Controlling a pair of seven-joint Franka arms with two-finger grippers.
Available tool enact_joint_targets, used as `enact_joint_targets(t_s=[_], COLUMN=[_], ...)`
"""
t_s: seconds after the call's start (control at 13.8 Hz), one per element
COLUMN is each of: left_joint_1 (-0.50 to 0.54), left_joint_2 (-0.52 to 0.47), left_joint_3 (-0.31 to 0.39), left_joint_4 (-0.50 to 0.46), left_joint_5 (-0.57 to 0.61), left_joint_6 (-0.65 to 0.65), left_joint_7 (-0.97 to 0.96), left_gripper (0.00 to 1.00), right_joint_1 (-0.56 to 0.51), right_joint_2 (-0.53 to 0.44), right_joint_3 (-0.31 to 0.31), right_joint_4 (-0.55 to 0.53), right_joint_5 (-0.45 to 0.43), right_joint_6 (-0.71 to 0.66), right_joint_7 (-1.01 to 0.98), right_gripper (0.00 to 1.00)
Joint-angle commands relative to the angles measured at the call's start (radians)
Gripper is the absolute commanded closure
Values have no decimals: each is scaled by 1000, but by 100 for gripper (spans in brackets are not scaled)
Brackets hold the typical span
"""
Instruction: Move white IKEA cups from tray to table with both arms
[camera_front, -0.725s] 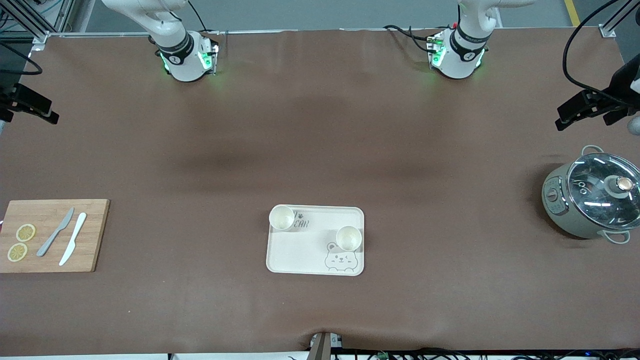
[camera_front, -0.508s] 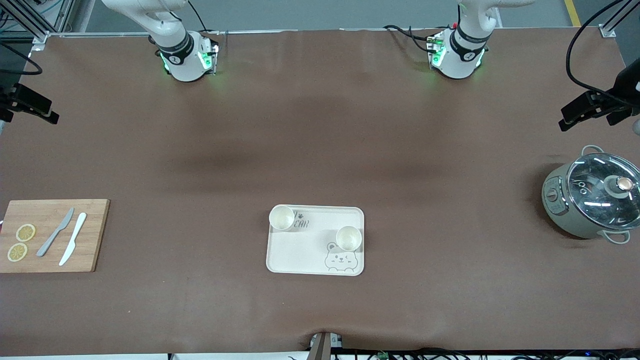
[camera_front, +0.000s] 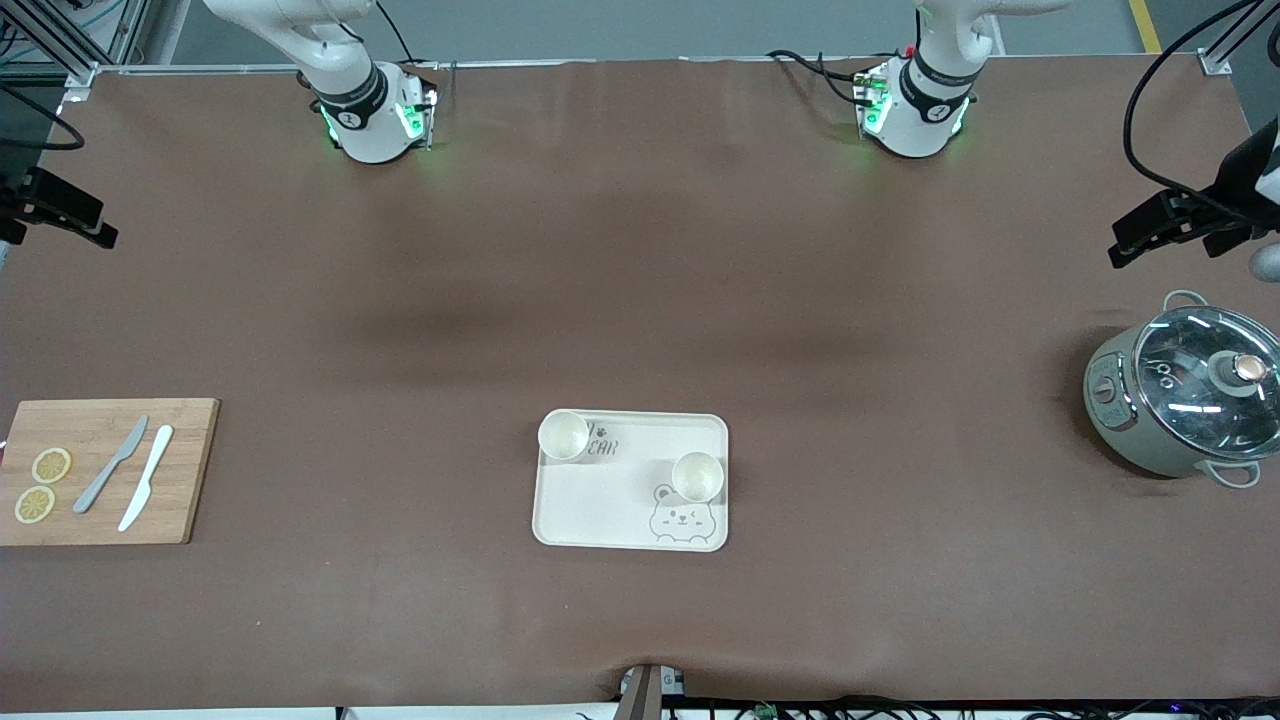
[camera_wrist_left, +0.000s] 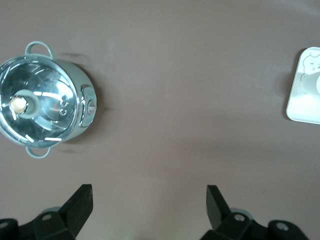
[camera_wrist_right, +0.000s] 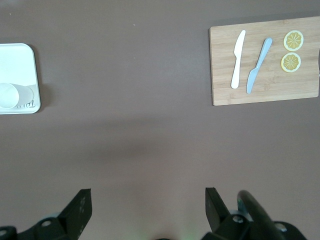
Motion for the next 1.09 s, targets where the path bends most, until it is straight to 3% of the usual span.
enact_joint_targets(t_s=[0.0,0.22,0.73,1.02], left_joint_1=[-9,-26,-115,-185], left_joint_2=[46,87,217,358], left_joint_3=[-4,-4,-1,-1], left_joint_4=[20,18,23,110], left_joint_5=[-49,-116,-117,-114], left_joint_6=[72,126,263,349], left_joint_7=[-6,-9,-93,-218], left_gripper=[0,0,0,0], right_joint_1=[-25,-24,-36,-40], right_joint_2=[4,38,107,149], right_joint_3=[14,14,16,16], right_joint_4=[11,20,21,29], right_joint_5=[-9,-12,-20,-12], right_joint_6=[3,5,9,11], right_joint_7=[-13,-14,-20,-20], right_gripper=[0,0,0,0])
